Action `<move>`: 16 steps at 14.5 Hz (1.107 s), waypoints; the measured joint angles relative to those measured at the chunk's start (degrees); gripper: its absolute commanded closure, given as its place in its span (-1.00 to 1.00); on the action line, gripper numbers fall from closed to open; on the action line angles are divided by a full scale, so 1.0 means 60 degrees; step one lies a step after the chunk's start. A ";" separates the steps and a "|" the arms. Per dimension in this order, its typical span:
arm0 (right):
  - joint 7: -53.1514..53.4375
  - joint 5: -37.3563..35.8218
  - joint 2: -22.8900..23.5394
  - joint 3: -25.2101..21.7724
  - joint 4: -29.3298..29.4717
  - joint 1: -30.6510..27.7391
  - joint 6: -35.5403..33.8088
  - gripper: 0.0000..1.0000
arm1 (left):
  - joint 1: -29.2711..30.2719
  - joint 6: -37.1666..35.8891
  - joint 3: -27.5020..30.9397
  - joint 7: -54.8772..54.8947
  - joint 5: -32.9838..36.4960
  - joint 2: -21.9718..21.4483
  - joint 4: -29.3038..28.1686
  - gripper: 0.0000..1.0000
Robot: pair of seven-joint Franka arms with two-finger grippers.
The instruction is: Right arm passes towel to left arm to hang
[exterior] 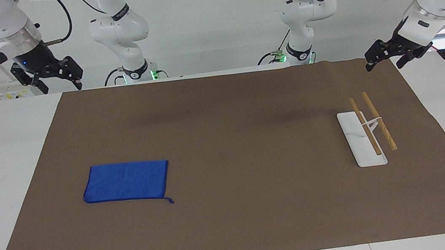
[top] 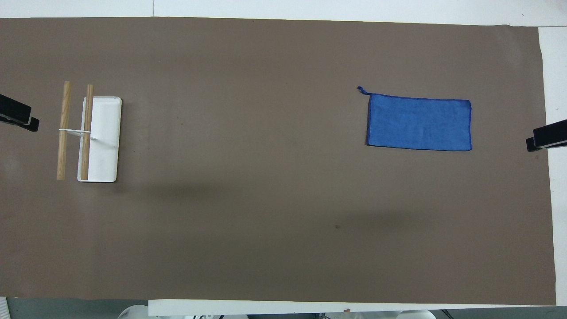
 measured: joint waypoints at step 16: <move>0.0530 0.0054 0.1220 0.0113 -0.2390 0.0632 0.4257 -1.00 | 0.0000 0.0000 0.0000 0.0000 0.0000 0.0000 0.0000 -1.00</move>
